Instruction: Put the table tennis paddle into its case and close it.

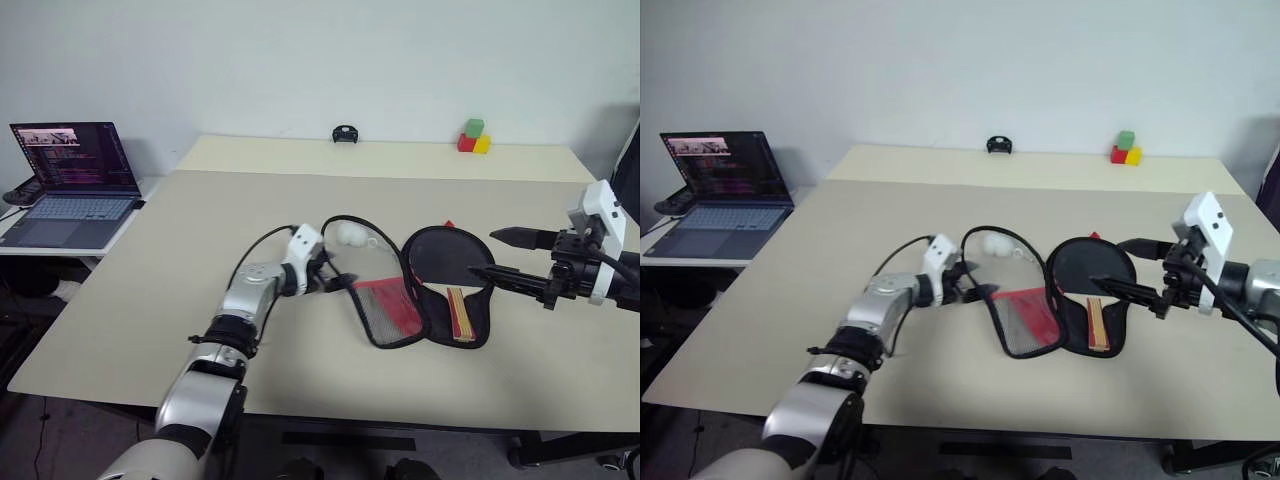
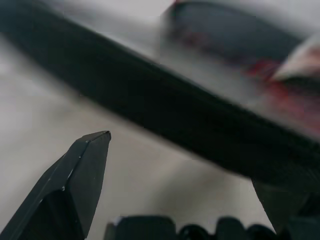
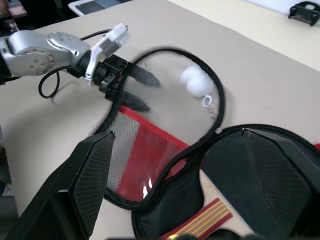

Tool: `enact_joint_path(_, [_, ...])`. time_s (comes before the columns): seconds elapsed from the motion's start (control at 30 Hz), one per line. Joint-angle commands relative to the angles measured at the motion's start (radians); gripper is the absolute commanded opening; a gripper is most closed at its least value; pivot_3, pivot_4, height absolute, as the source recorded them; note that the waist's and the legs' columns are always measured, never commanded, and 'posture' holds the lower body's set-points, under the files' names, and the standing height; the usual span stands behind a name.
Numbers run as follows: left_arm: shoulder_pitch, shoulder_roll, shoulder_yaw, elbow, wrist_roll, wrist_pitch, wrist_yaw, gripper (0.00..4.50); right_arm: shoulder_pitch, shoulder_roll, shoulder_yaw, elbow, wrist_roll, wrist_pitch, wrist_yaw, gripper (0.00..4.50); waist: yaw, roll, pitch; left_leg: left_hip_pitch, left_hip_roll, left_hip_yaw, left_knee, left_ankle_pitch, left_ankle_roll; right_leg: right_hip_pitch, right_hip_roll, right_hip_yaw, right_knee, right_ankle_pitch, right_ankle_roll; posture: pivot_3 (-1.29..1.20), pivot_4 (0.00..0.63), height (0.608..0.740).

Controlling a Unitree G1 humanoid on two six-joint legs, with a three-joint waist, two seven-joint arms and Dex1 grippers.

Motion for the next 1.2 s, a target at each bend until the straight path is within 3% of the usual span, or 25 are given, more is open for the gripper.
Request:
enact_joint_path(0.03, [-0.058,-0.048,-0.008,-0.116,-0.055,0.069,-0.022,4.5,0.009,-0.029,-0.062,-0.013,0.014,-0.022,-0.001,4.44,-0.002,0.0,0.0,0.0,0.0,0.0,0.0,0.0,0.0,0.0,0.0,0.0,0.0,0.0,0.0,0.0,0.15,0.74])
enact_joint_path(0.3, [-0.227,-0.233,0.004,0.077,-0.056,-0.009,0.073,4.5,0.048,-0.039,-0.111,-0.025,0.011,-0.022,-0.024,4.44,-0.004,-0.001,0.001,0.001,0.0,0.001,0.0,0.0,0.001,0.001,0.0,0.0,0.0,0.0,0.0,0.0,0.15,0.74])
enact_joint_path(0.53, [-0.249,-0.239,0.018,0.15,-0.061,-0.071,0.076,4.5,0.086,-0.023,-0.12,-0.045,0.008,-0.022,-0.065,4.44,-0.013,-0.002,0.001,0.003,0.001,0.003,-0.001,0.0,0.001,0.001,0.001,0.0,0.002,0.0,0.0,0.0,0.15,0.74])
enact_joint_path(0.7, [-0.193,-0.183,0.023,0.065,-0.082,-0.056,0.016,4.5,0.098,0.006,-0.066,-0.034,-0.002,-0.017,-0.112,4.44,-0.013,-0.001,0.001,0.003,0.001,0.003,-0.001,0.0,0.0,0.001,0.001,0.0,0.001,0.0,0.0,0.0,0.15,0.74])
enact_joint_path(1.0, [0.048,0.039,0.017,-0.315,-0.156,0.073,-0.176,4.5,0.1,0.072,0.069,0.146,-0.108,-0.043,-0.181,4.44,-0.014,-0.001,0.001,0.003,0.001,0.002,0.0,0.001,0.0,0.001,0.0,0.002,0.002,0.0,0.0,0.0,0.15,0.74])
enact_joint_path(1.2, [0.126,0.157,0.049,-0.531,-0.253,0.199,-0.206,4.5,0.056,0.126,0.156,0.25,-0.227,-0.129,-0.233,4.44,-0.013,-0.001,0.001,0.003,0.001,0.002,0.0,0.001,0.0,0.001,0.0,0.002,0.002,0.0,0.0,0.0,0.15,0.74])
